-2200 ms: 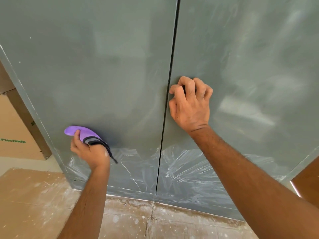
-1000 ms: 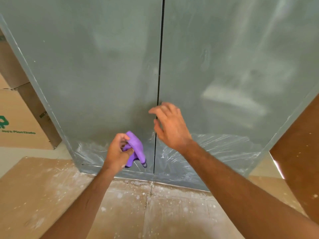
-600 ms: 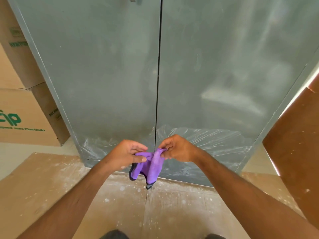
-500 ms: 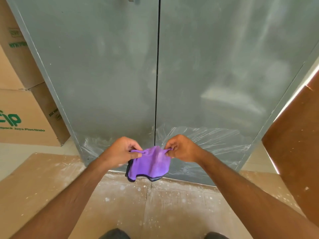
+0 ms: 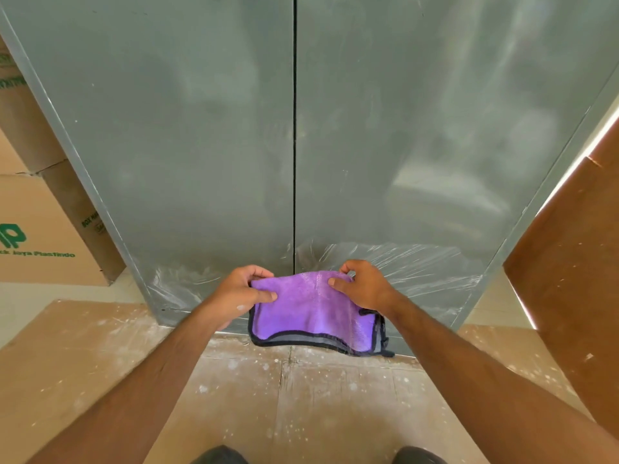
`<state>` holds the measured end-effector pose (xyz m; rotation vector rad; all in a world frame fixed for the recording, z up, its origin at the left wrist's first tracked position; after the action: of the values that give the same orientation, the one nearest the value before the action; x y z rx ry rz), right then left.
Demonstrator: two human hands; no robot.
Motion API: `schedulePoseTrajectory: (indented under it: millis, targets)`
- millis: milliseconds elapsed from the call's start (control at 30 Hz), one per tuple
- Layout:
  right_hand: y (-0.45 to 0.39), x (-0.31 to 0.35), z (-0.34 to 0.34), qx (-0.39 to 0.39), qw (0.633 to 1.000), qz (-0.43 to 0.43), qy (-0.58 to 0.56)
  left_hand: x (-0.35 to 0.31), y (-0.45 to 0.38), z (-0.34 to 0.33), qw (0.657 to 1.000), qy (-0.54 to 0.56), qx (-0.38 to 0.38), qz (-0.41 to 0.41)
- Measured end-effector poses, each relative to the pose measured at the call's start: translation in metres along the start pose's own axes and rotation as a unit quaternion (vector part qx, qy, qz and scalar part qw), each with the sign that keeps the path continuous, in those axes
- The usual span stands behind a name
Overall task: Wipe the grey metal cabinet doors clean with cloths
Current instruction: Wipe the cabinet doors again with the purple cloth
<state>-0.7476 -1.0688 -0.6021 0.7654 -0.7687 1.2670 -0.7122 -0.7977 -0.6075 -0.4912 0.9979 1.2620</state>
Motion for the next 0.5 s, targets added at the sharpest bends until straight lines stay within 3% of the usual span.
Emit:
schedulePoseTrajectory:
  millis: [133, 367, 500]
  targets:
    - [0.000, 0.009, -0.004, 0.026, 0.995, -0.082, -0.053, -0.006, -0.003, -0.012, 0.999, -0.033, 0.017, -0.020]
    - [0.007, 0.021, 0.011, 0.099, 0.966, -0.148, -0.186, 0.000, -0.016, -0.004, 0.998, -0.041, 0.048, 0.012]
    - [0.007, 0.019, 0.016, 0.104, 0.963, -0.151, -0.197, -0.009, -0.013, 0.000, 0.983, -0.025, 0.182, 0.017]
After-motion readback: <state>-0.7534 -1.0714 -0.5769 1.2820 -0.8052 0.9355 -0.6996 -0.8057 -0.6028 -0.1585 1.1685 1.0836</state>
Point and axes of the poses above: each hand's wrist, its own y-axis away from the middle knuckle, its own z-axis out of the back of the hand, x = y × z, the point moved 1 cm from there along -y, towards the middle knuckle, and after that the axes turned 15 degrees about -y, right-handed, at the moved point
